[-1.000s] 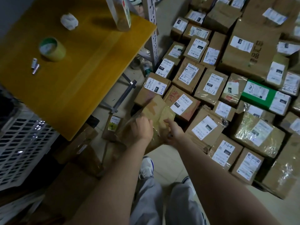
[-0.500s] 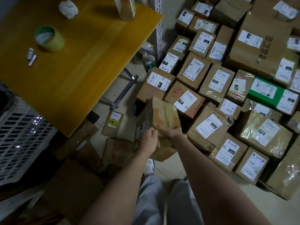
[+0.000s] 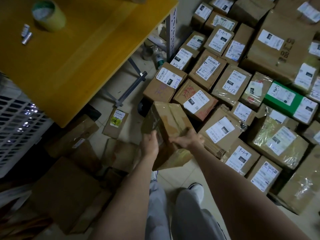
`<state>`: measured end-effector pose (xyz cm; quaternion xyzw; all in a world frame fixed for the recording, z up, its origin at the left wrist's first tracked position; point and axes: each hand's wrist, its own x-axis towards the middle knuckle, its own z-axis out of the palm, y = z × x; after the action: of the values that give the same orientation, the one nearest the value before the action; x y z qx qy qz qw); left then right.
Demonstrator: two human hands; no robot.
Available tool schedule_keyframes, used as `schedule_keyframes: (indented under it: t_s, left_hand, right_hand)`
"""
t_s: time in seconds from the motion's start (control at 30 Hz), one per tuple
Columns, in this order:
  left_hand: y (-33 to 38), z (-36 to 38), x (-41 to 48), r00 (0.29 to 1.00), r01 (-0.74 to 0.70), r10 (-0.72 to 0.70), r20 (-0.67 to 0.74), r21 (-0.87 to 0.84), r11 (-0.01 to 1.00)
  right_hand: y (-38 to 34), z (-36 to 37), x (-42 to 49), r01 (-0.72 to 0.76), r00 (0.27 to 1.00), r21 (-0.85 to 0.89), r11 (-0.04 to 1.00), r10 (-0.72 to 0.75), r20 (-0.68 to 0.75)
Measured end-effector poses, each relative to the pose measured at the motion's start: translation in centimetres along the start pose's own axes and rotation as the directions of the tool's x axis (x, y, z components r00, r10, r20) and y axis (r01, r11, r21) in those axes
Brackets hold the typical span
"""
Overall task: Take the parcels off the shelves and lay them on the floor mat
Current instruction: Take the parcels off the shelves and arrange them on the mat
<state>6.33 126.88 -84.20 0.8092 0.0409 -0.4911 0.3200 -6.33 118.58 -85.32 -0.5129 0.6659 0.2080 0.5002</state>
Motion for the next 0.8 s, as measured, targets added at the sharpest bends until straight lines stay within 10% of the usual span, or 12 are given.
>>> schedule_keyframes:
  t_s: [0.07,0.4,0.8]
  left_hand:
    - [-0.4,-1.4,0.6,0.987,0.087,-0.083,-0.137,0.021,0.996]
    - [-0.8,-2.3,5.1,0.904,0.409,-0.397,0.16,-0.047,0.911]
    - [-3.0,-0.7,10.1,0.863,0.472,-0.448,0.235,-0.052,0.88]
  right_hand:
    - [0.2,-0.2,0.7,0.016,0.998,0.061,0.998,-0.019,0.054]
    - [-4.4,-0.5,5.6,0.274,0.941,-0.189,0.943,-0.222,0.255]
    - [-2.7,-4.5,13.1,0.321,0.92,-0.374,0.87,-0.193,0.341]
